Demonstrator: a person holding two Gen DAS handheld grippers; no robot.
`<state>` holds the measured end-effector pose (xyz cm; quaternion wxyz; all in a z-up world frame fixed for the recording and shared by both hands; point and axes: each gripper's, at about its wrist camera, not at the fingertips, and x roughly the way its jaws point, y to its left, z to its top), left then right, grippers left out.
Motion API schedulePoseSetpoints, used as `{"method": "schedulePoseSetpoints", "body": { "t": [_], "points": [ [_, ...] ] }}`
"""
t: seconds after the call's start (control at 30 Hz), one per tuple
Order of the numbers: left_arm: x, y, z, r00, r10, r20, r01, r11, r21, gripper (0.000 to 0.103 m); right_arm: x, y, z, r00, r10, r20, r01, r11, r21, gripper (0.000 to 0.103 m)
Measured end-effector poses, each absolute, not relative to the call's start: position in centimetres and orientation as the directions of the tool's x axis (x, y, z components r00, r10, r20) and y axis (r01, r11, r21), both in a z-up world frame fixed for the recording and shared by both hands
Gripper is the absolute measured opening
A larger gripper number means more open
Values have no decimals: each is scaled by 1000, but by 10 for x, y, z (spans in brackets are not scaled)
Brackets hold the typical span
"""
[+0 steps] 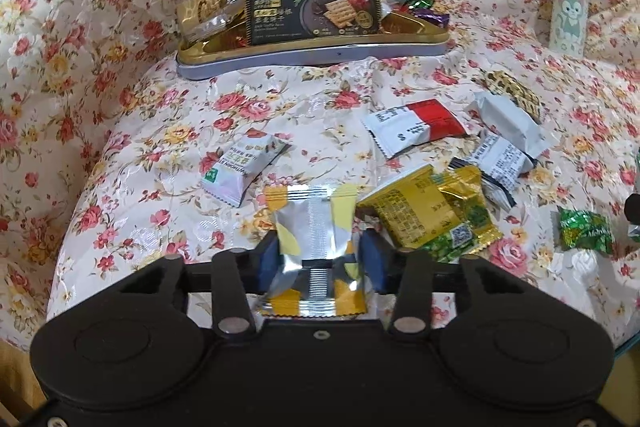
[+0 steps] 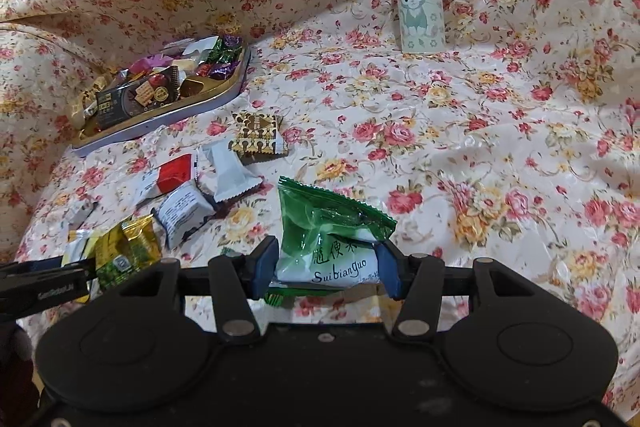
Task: Organize snacks
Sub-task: 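Carry both held packets back over the empty gold tray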
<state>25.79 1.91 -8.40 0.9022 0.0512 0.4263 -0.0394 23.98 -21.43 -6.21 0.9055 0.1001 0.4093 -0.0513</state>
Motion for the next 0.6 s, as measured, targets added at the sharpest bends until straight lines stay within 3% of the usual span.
{"method": "schedulePoseSetpoints", "body": {
  "t": [0.23, 0.6],
  "points": [
    [251, 13, -83, 650, 3, -760, 116, 988, 104, 45, 222, -220, -56, 677, -1, -736, 168, 974, 152, 55],
    [232, 25, -63, 657, -12, -754, 85, 995, 59, 45, 194, -218, -41, 711, 14, -703, 139, 977, 160, 55]
  ]
}}
